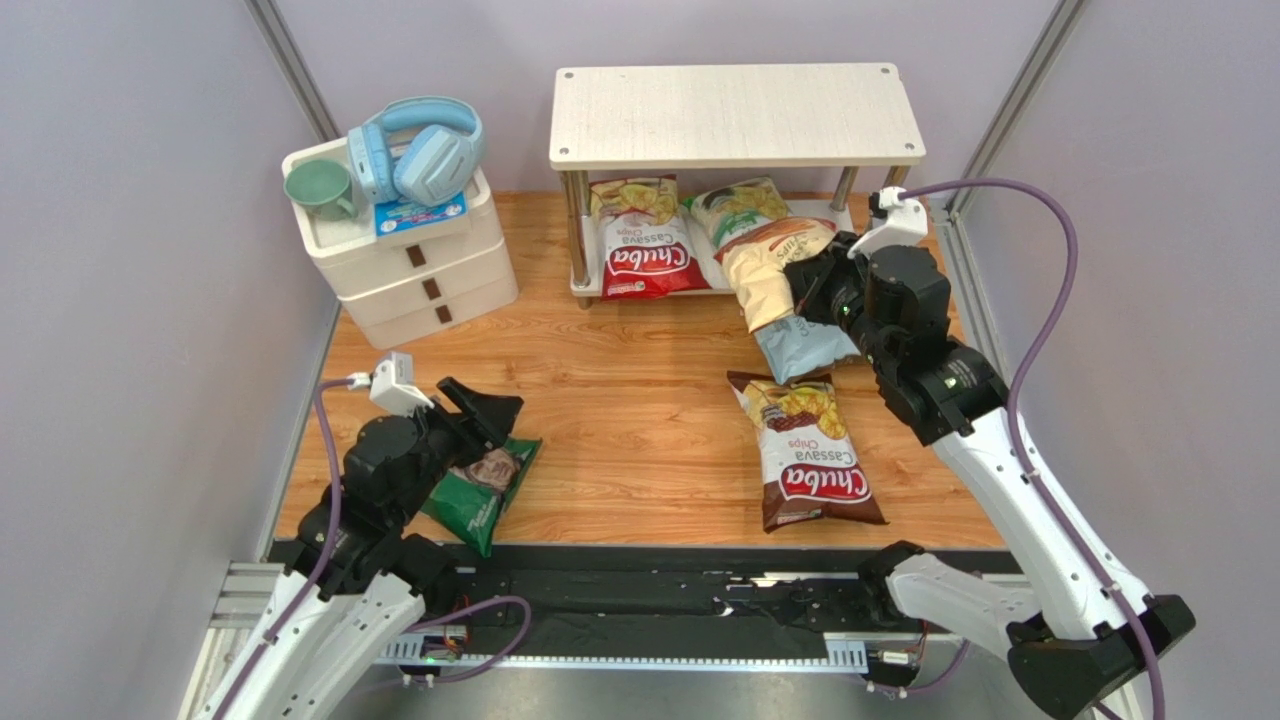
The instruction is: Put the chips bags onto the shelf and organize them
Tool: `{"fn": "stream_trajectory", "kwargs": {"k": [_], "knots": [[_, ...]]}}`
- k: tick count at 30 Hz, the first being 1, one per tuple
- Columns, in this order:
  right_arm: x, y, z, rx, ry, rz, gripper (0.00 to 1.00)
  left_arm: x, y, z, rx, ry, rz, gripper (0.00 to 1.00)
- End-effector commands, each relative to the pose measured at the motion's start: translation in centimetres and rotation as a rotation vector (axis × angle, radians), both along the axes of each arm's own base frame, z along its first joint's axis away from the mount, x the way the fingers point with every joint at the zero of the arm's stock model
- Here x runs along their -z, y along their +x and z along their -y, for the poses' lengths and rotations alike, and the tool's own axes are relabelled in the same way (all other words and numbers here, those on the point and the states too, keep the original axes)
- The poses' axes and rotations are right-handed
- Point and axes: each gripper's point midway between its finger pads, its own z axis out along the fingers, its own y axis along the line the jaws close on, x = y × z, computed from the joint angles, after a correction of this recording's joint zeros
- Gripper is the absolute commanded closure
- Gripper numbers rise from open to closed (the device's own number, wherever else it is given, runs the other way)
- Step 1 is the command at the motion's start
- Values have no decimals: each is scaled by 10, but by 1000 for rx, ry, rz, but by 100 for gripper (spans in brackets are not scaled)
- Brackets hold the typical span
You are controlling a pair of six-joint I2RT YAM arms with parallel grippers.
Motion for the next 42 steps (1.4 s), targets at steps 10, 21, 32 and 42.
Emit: {"fn": "stream_trajectory", "kwargs": {"k": [10, 21, 32, 42], "knots": [[-5, 71, 2, 14, -130, 251, 100, 4, -1, 2, 26, 30, 3, 28], [1, 90, 22, 101, -176, 371, 100, 11, 3, 4, 30, 48, -12, 29], [39, 154, 27, 142, -210, 405, 100, 17, 3, 6, 37, 49, -29, 29], [87, 175, 30, 171, -229, 273, 100, 21, 3, 4, 29, 52, -36, 30]]}}
